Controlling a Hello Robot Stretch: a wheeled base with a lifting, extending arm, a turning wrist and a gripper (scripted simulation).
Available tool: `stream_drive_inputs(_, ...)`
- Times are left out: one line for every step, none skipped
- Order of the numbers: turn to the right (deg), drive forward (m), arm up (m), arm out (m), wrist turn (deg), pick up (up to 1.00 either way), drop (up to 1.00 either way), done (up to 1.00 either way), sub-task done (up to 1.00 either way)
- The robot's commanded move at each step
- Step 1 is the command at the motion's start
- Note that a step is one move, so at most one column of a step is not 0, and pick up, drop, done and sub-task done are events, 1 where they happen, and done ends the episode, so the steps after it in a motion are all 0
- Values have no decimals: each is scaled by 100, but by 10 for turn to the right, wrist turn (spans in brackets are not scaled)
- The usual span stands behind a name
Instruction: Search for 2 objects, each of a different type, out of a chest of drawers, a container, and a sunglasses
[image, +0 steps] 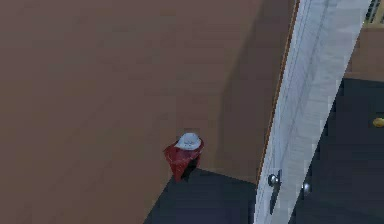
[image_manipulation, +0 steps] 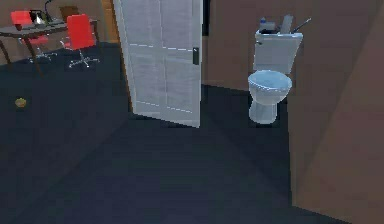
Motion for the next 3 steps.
stream_drive_inputs(0, 0, 0, 0, 0, 0, 0, 0, 100)
stream_drive_inputs(450, 0, 0, 0, 0, 0, 0, 0, 0)
stream_drive_inputs(390, 0, 0, 0, 0, 0, 0, 0, 0)
